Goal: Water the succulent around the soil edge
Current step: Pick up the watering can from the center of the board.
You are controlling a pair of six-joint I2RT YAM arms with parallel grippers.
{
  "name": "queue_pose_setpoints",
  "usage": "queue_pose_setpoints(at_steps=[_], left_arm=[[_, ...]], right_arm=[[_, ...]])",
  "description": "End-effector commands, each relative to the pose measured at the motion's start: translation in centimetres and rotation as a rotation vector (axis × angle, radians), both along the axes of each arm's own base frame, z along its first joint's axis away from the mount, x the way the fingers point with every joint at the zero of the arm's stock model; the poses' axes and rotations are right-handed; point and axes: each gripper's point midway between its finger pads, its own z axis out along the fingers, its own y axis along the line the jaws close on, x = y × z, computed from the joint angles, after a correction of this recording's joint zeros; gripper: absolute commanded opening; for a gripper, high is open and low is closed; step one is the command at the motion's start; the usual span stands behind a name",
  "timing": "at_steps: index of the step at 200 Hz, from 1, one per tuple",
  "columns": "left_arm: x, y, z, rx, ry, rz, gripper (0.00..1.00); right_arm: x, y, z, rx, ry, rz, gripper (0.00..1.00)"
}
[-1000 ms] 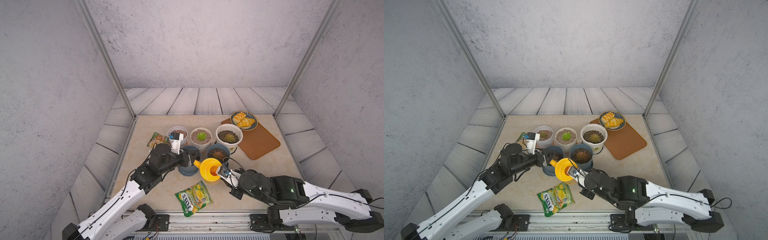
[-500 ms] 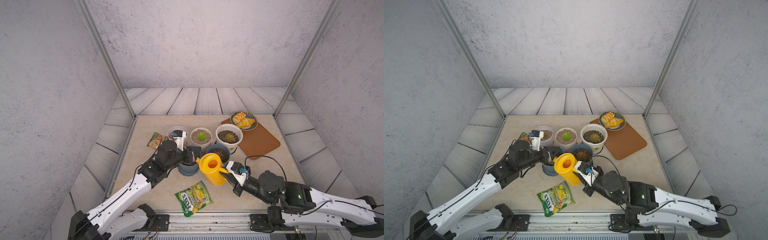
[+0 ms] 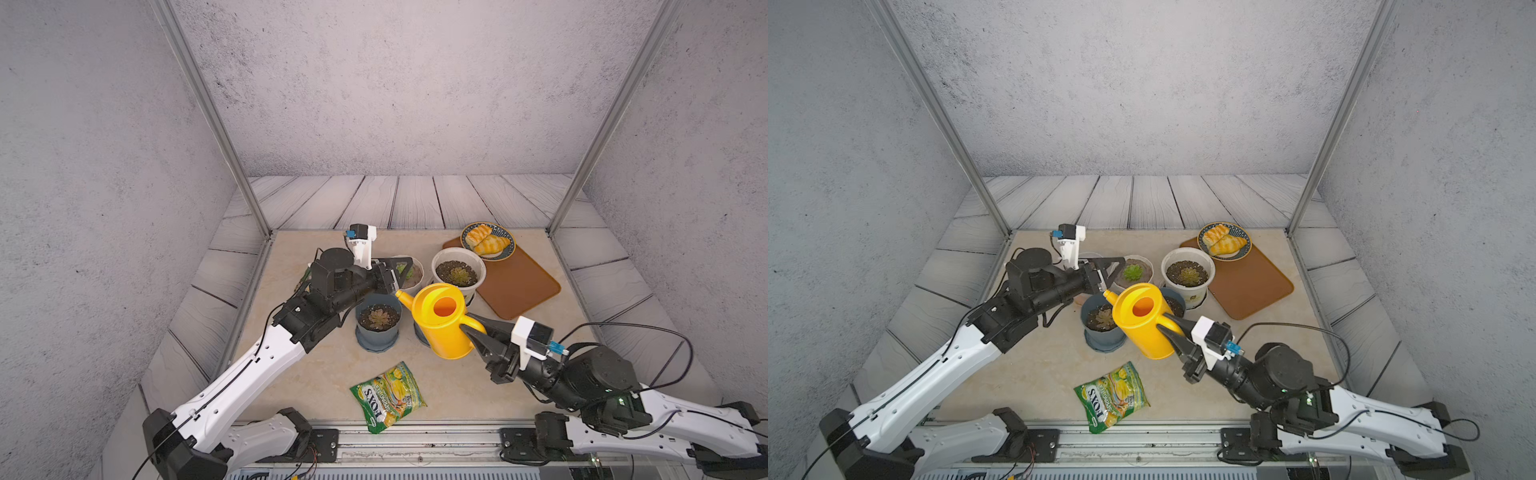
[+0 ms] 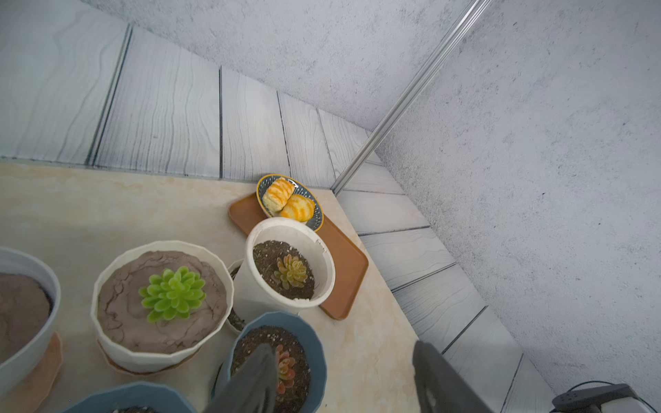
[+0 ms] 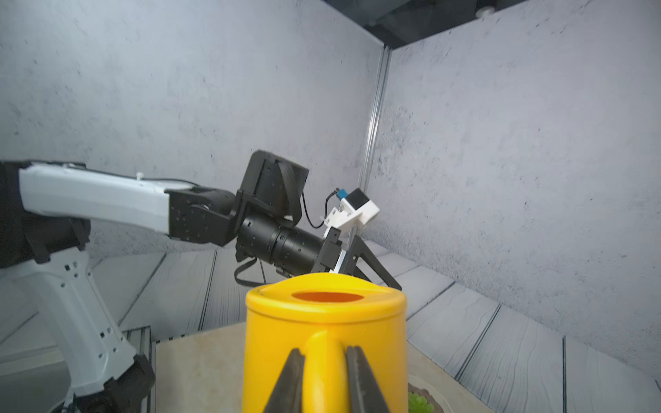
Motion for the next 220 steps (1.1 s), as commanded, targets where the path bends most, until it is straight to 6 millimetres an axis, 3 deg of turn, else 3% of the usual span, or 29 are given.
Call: queue_pose_setpoints(at_steps=[1,24,44,56,90,114,147,183,220], left_arm=[[-0.1,-1.4,0.7,0.022,0.001,-0.030,0.65],[-0.1,-3.3,2.0,-0.007,-0.018,-0.059,0.65],[-0.2,-4.5,2.6,0.007,-0.022,-0.081,0.65],[-0.2,-3.8,3.1,0.039,-0.040,-0.055,0.66],[-0.2,0.5,5.5,0.124,-0.165,0.100,0.75],[-0.6,1.1,6.4,0.112,-0.188,0.108,0.78],[-1.3,-2.5,6.6,-0.016,-0.125,-0.049,0.77],[-2.3,-6.3,6.8,-0.138,-0.059,-0.216,0.76],[-1.9,-7.8,3.7,-0.102,-0.005,-0.228,0.76]], right_arm=[[-1.3,-4.0,6.0,0.257,-0.115,0.004,0.00],[-1.4,-5.4,6.2,0.319,-0.137,-0.014,0.00],[-0.5,-5.5,5.5,0.280,-0.106,-0.065,0.00],[0.0,-5.8,4.9,0.240,-0.082,-0.096,0.00],[1.2,-8.2,2.4,0.189,-0.001,-0.174,0.00],[1.7,-9.2,0.9,0.170,0.031,-0.211,0.00],[2.1,-9.4,0.7,0.167,0.030,-0.241,0.00],[2.5,-8.0,0.9,0.131,0.014,-0.260,0.00],[2.2,-7.1,1.4,0.145,-0.007,-0.237,0.00]])
